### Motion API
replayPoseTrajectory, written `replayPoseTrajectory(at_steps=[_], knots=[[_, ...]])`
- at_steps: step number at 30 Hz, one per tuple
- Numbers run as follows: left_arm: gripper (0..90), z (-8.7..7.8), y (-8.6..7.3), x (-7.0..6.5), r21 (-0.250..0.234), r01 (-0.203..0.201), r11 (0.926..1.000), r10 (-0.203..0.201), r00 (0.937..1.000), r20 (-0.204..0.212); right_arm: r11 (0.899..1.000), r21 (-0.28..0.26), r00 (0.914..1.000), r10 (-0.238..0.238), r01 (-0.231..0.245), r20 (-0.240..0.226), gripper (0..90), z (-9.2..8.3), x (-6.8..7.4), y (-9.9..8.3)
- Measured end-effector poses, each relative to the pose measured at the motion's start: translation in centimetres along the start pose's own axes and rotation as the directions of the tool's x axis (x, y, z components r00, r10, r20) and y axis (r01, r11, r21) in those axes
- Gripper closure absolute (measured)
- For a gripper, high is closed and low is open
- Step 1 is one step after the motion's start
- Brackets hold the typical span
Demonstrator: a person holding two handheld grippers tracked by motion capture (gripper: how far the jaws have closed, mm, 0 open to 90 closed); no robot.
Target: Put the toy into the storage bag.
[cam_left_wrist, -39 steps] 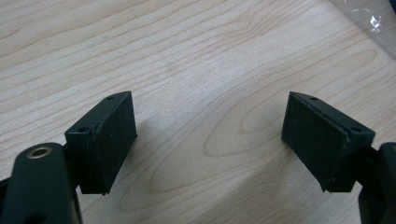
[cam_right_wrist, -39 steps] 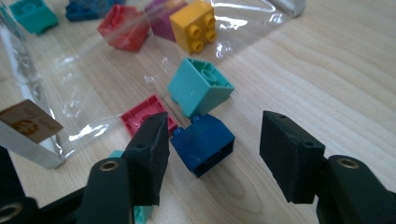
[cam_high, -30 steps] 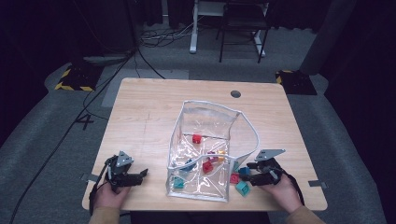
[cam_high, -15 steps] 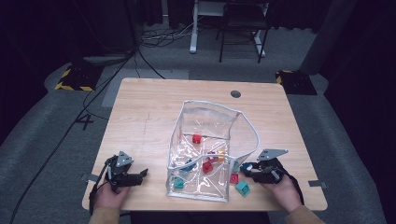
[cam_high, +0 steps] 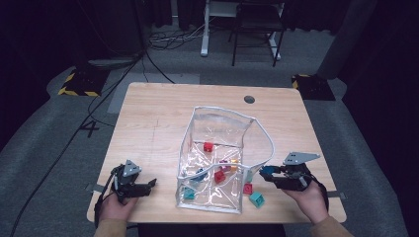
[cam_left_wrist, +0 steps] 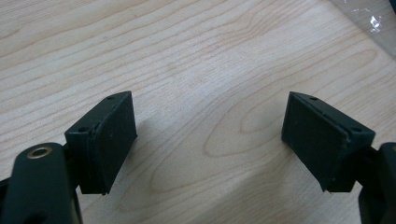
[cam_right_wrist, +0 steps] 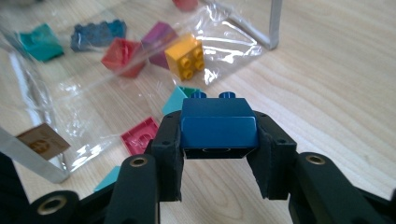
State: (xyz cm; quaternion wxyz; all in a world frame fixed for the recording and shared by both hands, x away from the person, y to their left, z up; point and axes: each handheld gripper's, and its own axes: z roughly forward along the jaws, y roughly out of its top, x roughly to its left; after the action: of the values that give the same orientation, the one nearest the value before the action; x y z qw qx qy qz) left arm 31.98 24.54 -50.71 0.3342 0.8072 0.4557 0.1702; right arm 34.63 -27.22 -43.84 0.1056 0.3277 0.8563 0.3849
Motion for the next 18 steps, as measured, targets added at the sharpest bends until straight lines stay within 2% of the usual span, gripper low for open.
replayPoseTrajectory(at_steps=[9,18], knots=[[18.2,0.0,0.0,0.0,0.0,0.0,1.0,0.0,1.0,0.0,0.999,-0.049,1.0,0.002,-0.003,-0.009,58.7,-1.9,0.0,1.0],[18.2,0.0,0.0,0.0,0.0,0.0,1.0,0.0,1.0,0.0,0.993,-0.114,0.9997,0.012,-0.015,-0.022,58.7,-4.3,-0.1,2.1]])
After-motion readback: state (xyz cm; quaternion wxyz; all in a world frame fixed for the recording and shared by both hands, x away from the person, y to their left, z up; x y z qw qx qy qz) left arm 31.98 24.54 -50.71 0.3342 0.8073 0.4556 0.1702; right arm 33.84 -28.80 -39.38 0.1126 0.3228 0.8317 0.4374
